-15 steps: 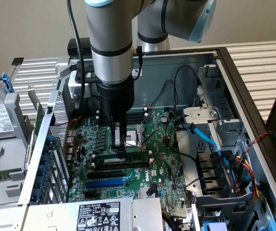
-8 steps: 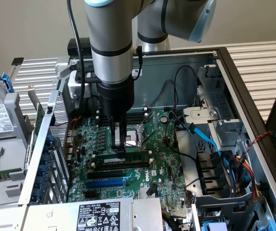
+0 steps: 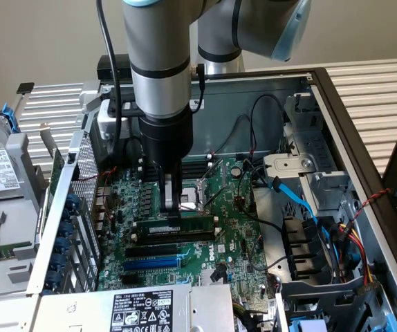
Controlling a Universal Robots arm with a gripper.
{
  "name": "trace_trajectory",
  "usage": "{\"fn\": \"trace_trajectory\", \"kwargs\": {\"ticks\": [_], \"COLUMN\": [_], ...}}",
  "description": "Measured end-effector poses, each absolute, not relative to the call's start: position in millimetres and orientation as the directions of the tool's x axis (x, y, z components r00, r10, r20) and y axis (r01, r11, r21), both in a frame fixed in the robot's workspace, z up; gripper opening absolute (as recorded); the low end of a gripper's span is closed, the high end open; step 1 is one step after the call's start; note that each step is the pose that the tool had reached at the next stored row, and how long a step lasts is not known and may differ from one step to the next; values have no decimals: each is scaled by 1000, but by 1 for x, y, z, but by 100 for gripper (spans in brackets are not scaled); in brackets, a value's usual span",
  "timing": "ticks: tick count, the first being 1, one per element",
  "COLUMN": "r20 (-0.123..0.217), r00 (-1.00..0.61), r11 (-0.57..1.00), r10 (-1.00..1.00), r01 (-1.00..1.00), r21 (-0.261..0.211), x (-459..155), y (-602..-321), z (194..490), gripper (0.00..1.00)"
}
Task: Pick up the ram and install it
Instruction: 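Insert the ram into the slot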
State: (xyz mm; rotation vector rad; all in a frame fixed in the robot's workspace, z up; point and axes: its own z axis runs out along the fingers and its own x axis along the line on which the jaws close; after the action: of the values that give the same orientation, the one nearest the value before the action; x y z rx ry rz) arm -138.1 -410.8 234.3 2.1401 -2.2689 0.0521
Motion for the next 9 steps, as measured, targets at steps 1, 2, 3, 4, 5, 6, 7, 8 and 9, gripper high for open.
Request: {"fn": "trace_trajectory", "kwargs": {"ticks": [1,2,3,4,5,6,7,8,9], "r20": [39,39,40,40,40,40,40,40,40], "r00": [-59,-59,-59,-59,-59,-59,-59,-59,-59], "r11": [58,58,58,58,58,58,58,58,58], "r10": [-998,-998,-997,-997,-997,-997,-997,-997,-997], "r01": [-998,-998,-998,-998,-998,-998,-998,-998,-998], "r21": [-9,-9,-9,-9,-9,-9,-8,-8,-8], "x": [-138,-138,-138,-138,-138,-138,-139,-139,-139], "y": [-411,-411,-411,-411,-411,-411,-411,-411,-411], "z": [234,234,234,234,234,234,235,235,234], "gripper": [12,12,12,12,12,12,12,12,12]}}
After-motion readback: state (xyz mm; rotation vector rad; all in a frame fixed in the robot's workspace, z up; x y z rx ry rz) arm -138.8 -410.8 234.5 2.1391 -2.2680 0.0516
